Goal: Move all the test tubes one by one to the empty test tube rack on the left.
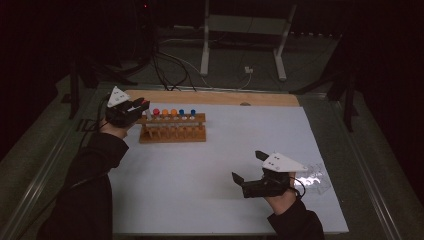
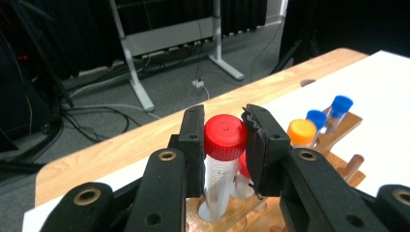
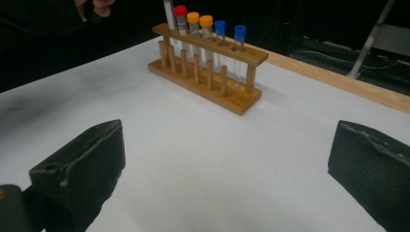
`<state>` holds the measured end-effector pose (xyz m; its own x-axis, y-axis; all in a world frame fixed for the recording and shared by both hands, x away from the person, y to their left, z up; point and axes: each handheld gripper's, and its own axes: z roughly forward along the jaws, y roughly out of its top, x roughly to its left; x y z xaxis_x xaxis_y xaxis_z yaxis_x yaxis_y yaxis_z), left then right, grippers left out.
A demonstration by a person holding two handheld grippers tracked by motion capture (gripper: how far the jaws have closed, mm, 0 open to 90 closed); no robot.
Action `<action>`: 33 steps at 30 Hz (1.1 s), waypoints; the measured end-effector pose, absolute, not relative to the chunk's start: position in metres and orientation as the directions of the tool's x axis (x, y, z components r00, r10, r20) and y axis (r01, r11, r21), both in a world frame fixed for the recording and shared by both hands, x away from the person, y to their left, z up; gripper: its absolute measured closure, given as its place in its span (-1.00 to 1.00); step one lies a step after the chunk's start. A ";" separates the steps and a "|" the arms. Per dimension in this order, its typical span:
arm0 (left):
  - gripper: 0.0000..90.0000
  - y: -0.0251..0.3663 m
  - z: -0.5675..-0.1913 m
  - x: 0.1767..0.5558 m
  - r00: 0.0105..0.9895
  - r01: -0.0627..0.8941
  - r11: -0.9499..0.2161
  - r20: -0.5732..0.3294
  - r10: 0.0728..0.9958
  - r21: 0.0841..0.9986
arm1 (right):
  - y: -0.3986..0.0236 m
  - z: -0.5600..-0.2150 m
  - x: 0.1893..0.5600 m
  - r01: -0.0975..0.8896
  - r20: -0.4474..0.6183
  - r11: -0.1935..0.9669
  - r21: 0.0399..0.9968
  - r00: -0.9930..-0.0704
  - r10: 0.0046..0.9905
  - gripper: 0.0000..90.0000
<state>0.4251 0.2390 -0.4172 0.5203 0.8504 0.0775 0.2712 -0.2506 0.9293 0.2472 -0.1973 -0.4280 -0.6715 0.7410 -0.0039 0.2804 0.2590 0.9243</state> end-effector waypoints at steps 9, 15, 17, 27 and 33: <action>0.60 0.237 -0.437 0.432 0.511 0.315 -0.250 0.059 0.858 0.916 | -0.197 -0.429 0.248 0.282 -0.005 0.262 0.923 -0.671 0.742 -1.00; 0.60 0.236 -0.445 0.435 0.511 0.341 -0.259 0.053 0.858 0.903 | -0.198 -0.430 0.249 0.285 -0.002 0.261 0.922 -0.672 0.741 -1.00; 0.59 0.237 -0.447 0.436 0.510 0.347 -0.251 0.043 0.859 0.903 | -0.198 -0.430 0.249 0.285 -0.001 0.260 0.923 -0.672 0.741 -1.00; 0.42 0.240 -0.440 0.431 0.531 0.352 -0.240 0.019 0.847 0.905 | -0.199 -0.429 0.248 0.284 -0.002 0.258 0.924 -0.668 0.744 -1.00; 0.01 0.245 -0.424 0.409 0.536 0.332 -0.214 0.003 0.844 0.919 | -0.202 -0.428 0.248 0.284 0.000 0.251 0.925 -0.661 0.750 -1.00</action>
